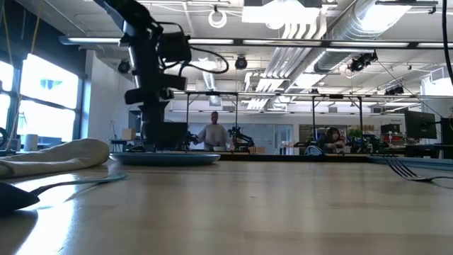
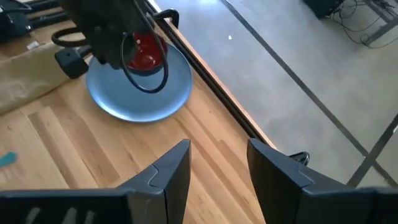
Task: Set table place
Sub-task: Put the black bowl on the blue plate
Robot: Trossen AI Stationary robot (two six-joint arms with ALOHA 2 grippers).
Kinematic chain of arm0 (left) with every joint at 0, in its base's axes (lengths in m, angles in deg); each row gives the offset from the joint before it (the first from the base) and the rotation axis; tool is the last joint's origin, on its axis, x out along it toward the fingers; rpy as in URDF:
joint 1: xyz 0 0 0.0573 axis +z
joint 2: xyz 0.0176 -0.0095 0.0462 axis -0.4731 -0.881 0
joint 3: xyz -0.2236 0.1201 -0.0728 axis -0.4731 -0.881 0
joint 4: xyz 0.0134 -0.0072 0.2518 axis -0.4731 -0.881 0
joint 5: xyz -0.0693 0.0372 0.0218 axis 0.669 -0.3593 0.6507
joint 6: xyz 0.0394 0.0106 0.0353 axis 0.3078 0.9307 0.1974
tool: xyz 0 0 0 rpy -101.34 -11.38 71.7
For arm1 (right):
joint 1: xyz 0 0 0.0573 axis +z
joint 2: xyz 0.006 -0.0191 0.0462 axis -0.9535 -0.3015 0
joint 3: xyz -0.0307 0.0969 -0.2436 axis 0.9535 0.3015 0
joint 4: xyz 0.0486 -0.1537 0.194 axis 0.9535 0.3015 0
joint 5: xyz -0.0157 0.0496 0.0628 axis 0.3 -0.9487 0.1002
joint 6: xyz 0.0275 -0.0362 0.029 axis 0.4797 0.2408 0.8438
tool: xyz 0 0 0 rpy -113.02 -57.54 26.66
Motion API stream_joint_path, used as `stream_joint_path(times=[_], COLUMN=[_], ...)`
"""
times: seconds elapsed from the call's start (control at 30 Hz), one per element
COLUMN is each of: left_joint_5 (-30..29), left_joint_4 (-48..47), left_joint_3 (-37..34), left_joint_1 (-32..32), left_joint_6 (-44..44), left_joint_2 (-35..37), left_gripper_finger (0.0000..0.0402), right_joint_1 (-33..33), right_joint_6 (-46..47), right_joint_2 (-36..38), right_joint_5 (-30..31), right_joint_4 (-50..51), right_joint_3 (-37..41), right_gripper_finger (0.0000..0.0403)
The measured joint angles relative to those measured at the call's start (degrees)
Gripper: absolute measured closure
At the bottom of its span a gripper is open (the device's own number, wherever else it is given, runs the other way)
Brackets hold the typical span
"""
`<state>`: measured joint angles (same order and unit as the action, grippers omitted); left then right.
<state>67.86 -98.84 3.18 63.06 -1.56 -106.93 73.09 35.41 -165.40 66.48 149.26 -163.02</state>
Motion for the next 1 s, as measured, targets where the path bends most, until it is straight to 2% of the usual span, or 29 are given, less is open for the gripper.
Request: stream_joint_path(times=[0.1,0.2,0.3,0.47,0.7,0.83,1.0], left_joint_5=[1.1,1.1,1.2,1.2,1.4,2.0,7.1], left_joint_4=[1.5,2.1,1.8,2.1,2.4,3.1,5.7], left_joint_3=[-2.9,-4.3,-4.7,-4.7,-4.7,-4.7,-4.7], left_joint_1=[0.2,0.2,0.2,0.6,2.2,3.7,4.1], left_joint_6=[0.0,0.0,1.0,1.6,2.6,2.7,1.8], left_joint_2=[0.0,0.0,0.0,0.0,0.0,0.0,0.0], left_gripper_finger=[0.0401,0.0401,0.0401,0.0401,0.0401,0.0401,0.0401], right_joint_1=[0.2,0.2,0.2,0.2,1.6,2.4,2.3], right_joint_6=[1.2,3.9,8.1,20.7,37.7,40.3,39.8], right_joint_2=[-0.2,0.6,3.2,9.2,19.1,23.1,25.6], right_joint_5=[0.1,1.3,1.5,1.3,-3.0,-3.5,-3.6], right_joint_4=[-0.3,-0.2,0.0,-0.1,-3.0,-9.3,-15.1], right_joint_3=[0.6,5.2,13.4,31.1,51.5,58.3,62.2], right_gripper_finger=[0.0253,0.0253,0.0253,0.0254,0.0254,0.0254,0.0254])
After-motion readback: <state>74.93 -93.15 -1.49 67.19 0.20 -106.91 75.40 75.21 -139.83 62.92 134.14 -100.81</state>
